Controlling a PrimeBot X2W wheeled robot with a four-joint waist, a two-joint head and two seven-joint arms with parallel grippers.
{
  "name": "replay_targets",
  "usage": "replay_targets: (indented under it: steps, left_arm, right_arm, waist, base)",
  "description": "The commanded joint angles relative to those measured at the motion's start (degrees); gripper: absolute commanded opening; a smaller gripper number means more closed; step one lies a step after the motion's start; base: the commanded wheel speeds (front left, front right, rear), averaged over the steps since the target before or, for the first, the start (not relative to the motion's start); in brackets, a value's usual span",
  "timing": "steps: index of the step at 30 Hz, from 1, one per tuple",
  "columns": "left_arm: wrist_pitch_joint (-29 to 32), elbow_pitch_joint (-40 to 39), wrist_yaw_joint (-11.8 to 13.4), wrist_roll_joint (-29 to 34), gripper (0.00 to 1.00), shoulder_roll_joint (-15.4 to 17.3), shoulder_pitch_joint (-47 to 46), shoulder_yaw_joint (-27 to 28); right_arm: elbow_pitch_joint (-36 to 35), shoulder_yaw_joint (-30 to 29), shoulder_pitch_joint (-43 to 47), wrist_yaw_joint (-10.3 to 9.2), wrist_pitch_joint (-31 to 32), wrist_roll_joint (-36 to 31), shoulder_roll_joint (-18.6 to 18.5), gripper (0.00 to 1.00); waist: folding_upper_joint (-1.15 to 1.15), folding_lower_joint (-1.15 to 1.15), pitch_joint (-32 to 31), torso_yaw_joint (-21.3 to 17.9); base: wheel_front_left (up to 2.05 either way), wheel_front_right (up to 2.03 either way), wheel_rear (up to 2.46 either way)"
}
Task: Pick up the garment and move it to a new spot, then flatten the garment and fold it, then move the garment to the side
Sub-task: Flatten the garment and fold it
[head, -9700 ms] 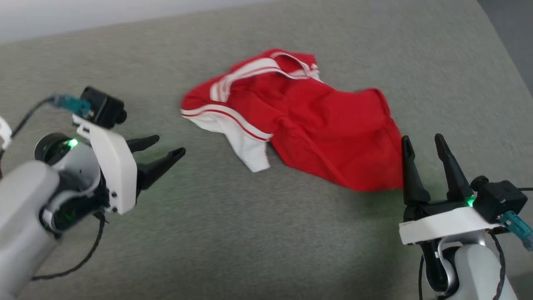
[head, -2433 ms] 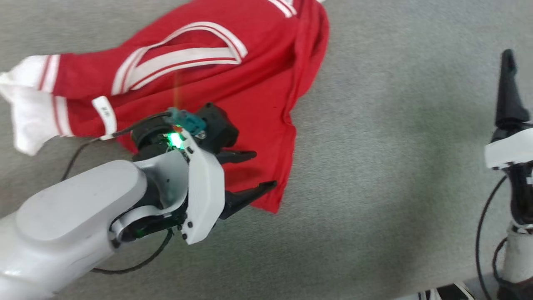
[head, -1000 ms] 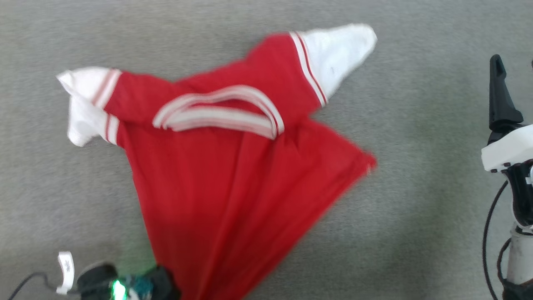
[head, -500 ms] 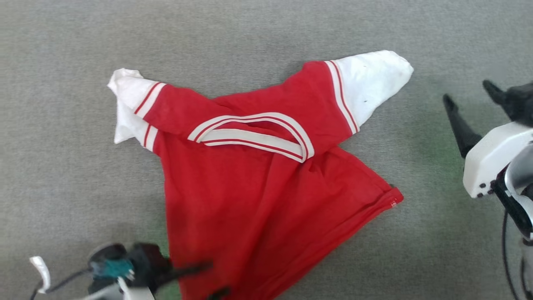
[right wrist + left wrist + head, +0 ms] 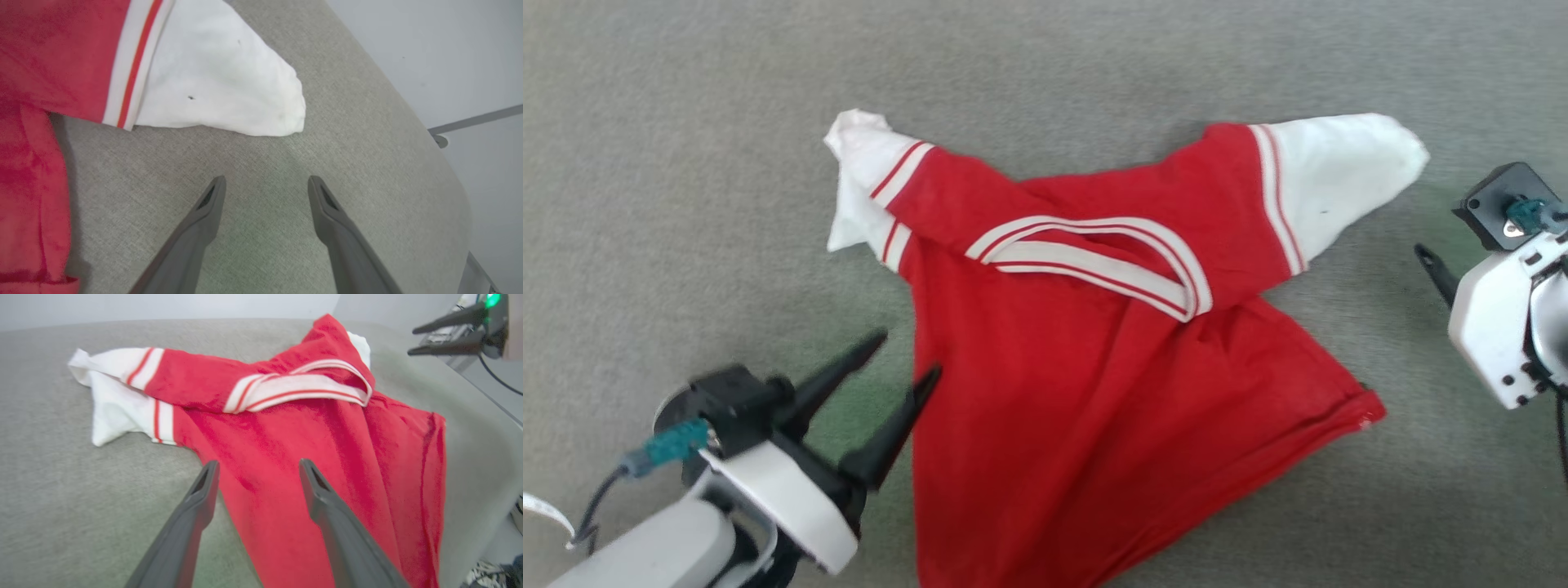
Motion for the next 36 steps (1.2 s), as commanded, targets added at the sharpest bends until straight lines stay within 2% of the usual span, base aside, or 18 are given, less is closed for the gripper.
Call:
replay_targets:
  steps: [1,5,9,13,18,19,21,22,23,28,32,36]
  left_arm:
    - [-0.3,0.3,-0.3,1.5,1.00,-1.9,1.6,3.6]
    - [-0.3,1.3,-2.9,4.8,1.00,-6.3,4.7,11.6]
    - [-0.3,3.3,-6.2,7.7,1.00,-10.0,7.2,17.3]
    - [-0.3,4.9,-8.2,10.1,1.00,-12.6,8.4,20.9]
    - [-0.3,5.7,-8.9,11.3,1.00,-14.1,9.3,23.2]
    - [-0.3,5.7,-9.0,11.5,1.00,-14.2,9.5,23.8]
    - [-0.3,5.8,-9.0,12.0,1.00,-14.3,9.6,24.9]
    - [-0.3,5.7,-9.1,12.1,1.00,-14.2,9.8,25.2]
    - [-0.3,5.4,-9.1,12.2,1.00,-14.1,10.0,25.4]
    - [-0.3,4.5,-9.0,13.2,1.00,-11.3,8.5,27.2]
    - [-0.3,3.4,-9.0,15.4,1.00,-4.4,3.1,25.1]
    - [-0.2,2.6,-9.0,14.4,1.00,4.4,-5.9,18.1]
  right_arm:
    - [0.3,2.3,-2.1,-0.06,1.0,1.2,-2.2,1.00]
    - [0.9,8.4,-7.4,-0.06,1.6,2.9,-6.5,1.00]
    - [2.4,14.3,-12.4,-0.06,1.4,4.5,-8.7,1.00]
    - [4.3,20.4,-16.2,-0.06,1.9,5.7,-9.7,1.00]
    - [6.7,25.1,-17.9,-0.03,2.5,7.1,-10.0,1.00]
    - [7.2,25.5,-18.2,-0.03,2.4,7.7,-10.0,0.48]
    - [8.0,26.2,-18.5,-0.03,2.1,8.2,-10.1,0.06]
    - [8.2,26.3,-18.5,-0.04,2.1,8.6,-10.1,0.00]
    - [8.5,26.1,-18.7,-0.06,1.7,8.8,-10.0,0.00]
    - [10.0,24.2,-18.6,-0.17,-0.4,8.7,-9.0,0.00]
    - [10.0,21.4,-19.1,-0.17,-2.0,8.0,-7.4,0.00]
    - [9.5,19.1,-19.6,-0.17,-2.2,7.1,-5.5,0.00]
  waist:
    - [0.00,0.00,1.2,1.7]
    - [0.00,0.00,3.1,3.7]
    - [0.00,0.00,4.8,5.5]
    - [0.00,0.00,5.8,6.7]
    - [0.00,0.00,5.9,7.3]
    - [0.00,0.00,5.9,7.4]
    - [0.00,0.00,5.7,7.4]
    - [0.00,0.00,5.6,7.3]
    - [0.00,0.00,5.5,7.1]
    - [0.00,0.00,5.4,6.1]
    - [0.00,0.00,6.3,5.2]
    - [0.00,0.00,7.6,3.8]
  base:
    - [0.00,0.00,0.00]
    - [0.00,0.00,0.00]
    - [0.00,0.00,0.00]
    - [0.00,0.00,0.00]
    - [0.00,0.00,0.00]
    - [0.00,0.00,0.00]
    - [0.00,0.00,0.00]
    - [0.00,0.00,0.00]
    - [0.00,0.00,0.00]
    - [0.00,0.00,0.00]
    - [0.00,0.00,0.00]
    - [0.00,0.00,0.00]
